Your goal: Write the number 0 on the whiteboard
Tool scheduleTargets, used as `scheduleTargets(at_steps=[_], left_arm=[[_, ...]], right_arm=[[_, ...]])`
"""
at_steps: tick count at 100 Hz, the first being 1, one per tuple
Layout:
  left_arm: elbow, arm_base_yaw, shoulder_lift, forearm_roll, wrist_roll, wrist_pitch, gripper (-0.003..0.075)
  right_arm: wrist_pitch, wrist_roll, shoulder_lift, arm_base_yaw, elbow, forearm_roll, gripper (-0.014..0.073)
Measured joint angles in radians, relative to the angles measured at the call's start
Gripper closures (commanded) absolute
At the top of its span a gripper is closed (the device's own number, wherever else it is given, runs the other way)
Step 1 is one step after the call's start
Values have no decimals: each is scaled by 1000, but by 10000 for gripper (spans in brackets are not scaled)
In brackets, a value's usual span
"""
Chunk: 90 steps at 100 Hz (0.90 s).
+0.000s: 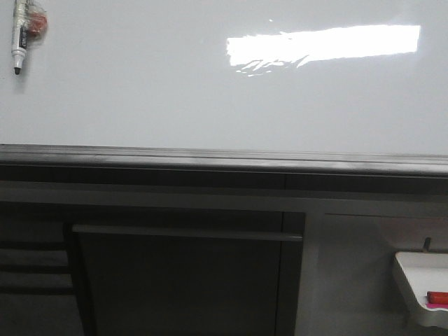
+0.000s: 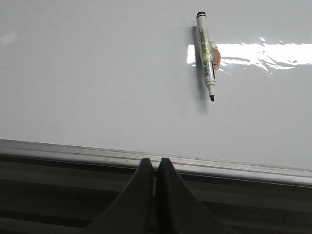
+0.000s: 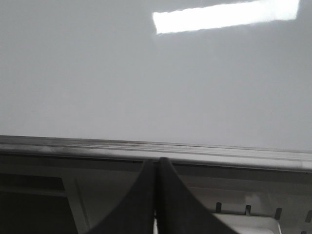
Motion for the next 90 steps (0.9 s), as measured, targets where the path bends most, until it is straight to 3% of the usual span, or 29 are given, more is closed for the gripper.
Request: scheduleTargets(at_steps=[53,73,90], left_arm=[[-12,0,0,-8,0,-81,741],[-157,0,3,-14,0,-75,741],[-341,0,95,-14,0,79,741]], right_arm=[[15,0,0,0,-23,31,666],[148,-28,20,0,-230,35,666],[319,-95,161,0,-439,35,666]])
